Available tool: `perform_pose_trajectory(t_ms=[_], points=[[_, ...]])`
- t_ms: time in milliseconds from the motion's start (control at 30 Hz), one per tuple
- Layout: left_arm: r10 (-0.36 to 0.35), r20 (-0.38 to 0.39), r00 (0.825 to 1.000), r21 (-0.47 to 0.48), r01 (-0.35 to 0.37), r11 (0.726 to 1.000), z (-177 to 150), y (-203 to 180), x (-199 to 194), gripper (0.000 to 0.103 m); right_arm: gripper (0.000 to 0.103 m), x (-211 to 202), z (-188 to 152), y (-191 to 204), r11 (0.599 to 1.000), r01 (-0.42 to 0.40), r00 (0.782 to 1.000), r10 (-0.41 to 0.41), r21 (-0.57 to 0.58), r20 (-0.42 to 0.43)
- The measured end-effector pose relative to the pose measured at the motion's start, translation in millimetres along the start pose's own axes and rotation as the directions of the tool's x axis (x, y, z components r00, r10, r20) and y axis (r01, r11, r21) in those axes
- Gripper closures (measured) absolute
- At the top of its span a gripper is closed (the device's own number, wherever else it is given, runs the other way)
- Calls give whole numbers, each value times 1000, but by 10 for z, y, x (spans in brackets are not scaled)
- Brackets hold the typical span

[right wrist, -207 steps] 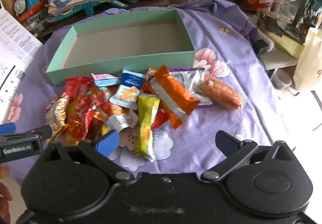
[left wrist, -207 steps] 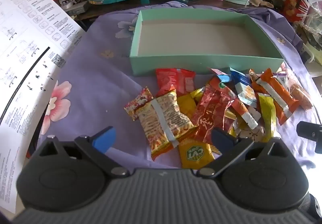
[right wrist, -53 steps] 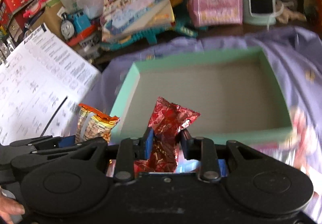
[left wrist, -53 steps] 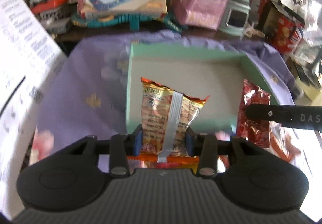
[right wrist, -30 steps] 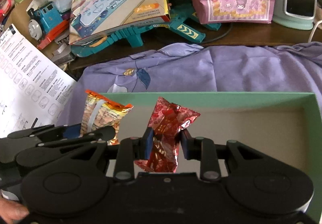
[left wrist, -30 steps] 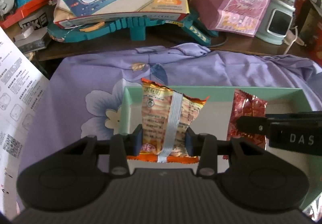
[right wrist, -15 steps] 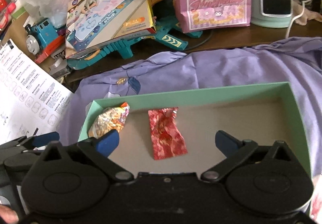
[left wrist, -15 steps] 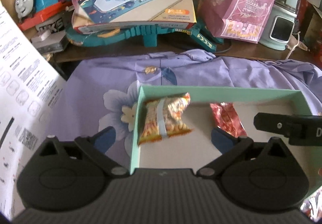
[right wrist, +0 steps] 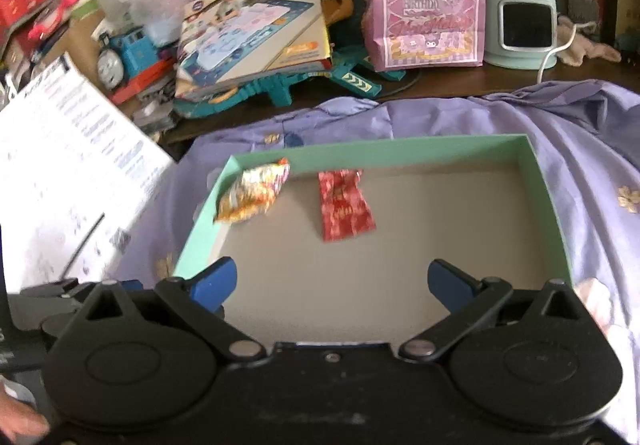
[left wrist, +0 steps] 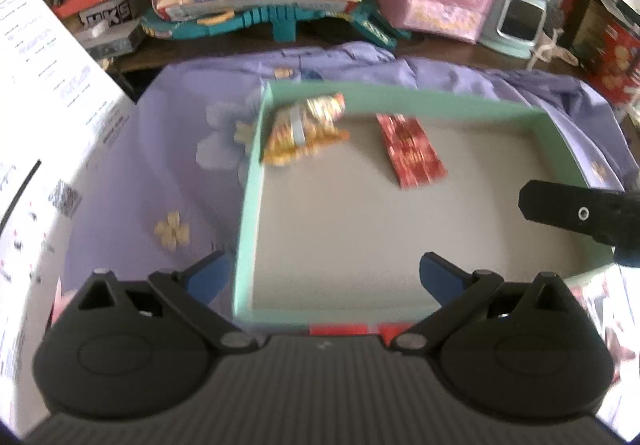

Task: Organize snacks
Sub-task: 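Grasp the yellow mango bar with left tool while right tool grasps orange sausage pack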

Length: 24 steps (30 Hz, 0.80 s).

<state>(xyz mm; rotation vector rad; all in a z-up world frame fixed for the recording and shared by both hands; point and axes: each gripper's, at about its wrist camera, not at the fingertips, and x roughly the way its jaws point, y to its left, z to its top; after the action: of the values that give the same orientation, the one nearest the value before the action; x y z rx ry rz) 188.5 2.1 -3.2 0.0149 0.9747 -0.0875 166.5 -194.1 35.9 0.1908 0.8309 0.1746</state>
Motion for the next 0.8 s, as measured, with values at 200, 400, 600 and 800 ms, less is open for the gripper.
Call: perform_pose_trajectory(t_ms=[200,400,600,800], points=[[-23,-49,999,19,24,1000,-495,-50,-163,0,0,-205,-408,70,1000,-10,995,9,-6,-103],[-25,-105,994,49,30,998,-961,-95,-226,0,0,-363,-814,-7,996,-19,989,31,89,-143],[-14,-149,989,59,23,998,-1259,-117,-187,0,0,-477,-1125,-63,990,-3,988,26,143,-155],[23,-148,989,64,-13,998,-1375,-112,-109,0,16,-565,-1316,-84,984,-18,990,42,176,-137]])
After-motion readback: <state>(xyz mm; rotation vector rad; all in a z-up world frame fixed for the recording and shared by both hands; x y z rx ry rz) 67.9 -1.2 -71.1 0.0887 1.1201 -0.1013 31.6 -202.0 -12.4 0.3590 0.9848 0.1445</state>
